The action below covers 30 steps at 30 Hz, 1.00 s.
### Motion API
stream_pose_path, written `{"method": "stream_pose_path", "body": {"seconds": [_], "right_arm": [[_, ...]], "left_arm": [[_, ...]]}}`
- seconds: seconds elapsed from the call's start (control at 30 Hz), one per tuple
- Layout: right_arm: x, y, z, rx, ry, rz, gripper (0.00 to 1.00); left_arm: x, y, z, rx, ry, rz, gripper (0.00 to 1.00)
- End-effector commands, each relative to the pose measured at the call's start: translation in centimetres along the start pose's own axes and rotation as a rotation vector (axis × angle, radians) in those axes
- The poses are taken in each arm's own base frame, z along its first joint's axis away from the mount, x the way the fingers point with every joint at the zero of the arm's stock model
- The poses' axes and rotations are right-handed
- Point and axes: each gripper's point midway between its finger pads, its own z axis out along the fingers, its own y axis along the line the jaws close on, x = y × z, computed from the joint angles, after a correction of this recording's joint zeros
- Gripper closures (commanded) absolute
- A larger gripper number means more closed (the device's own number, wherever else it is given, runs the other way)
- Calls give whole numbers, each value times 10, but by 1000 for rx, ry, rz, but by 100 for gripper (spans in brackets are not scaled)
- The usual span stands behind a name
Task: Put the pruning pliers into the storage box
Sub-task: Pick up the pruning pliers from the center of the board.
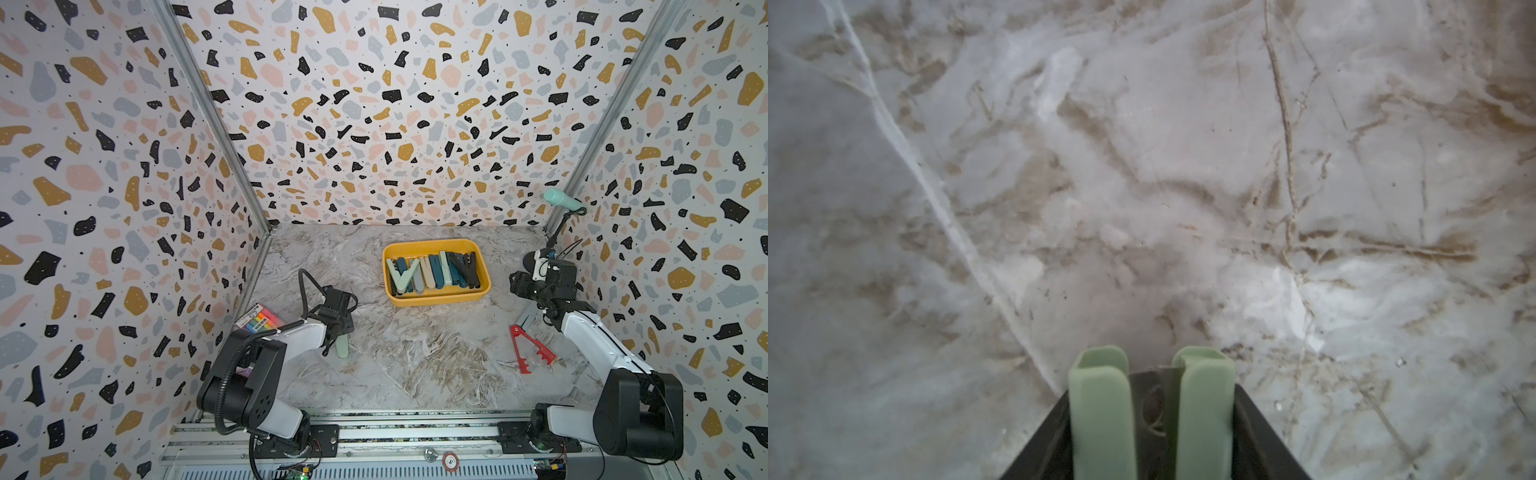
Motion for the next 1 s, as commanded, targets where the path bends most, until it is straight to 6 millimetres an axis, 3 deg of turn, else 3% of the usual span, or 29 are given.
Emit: {"method": "stream_pose_path", "body": {"seconds": [0.0, 0.33, 0.5, 0.57, 0.73, 0.77, 0.97], "right_arm": [[-12, 2, -11, -14, -46, 3, 30], [-10, 0, -10, -25, -44, 19, 30], [-11, -1, -12, -23, -49, 21, 30], [-12, -2, -13, -23, -52, 22, 30], [-11, -2, -13, -24, -51, 24, 30], [-10, -3, -13, -22, -50, 25, 30], [-9, -5, -13, -19, -50, 27, 30]], "left_arm": [[28, 9, 8, -36, 102, 34, 50], [30, 15, 10, -80, 116, 61, 43], [30, 12, 11, -74, 117, 68, 44], [28, 10, 11, -66, 110, 62, 53], [25, 6, 10, -37, 92, 48, 96], [24, 5, 9, -30, 86, 44, 100], [15, 0, 3, -9, 57, 34, 100]]}}
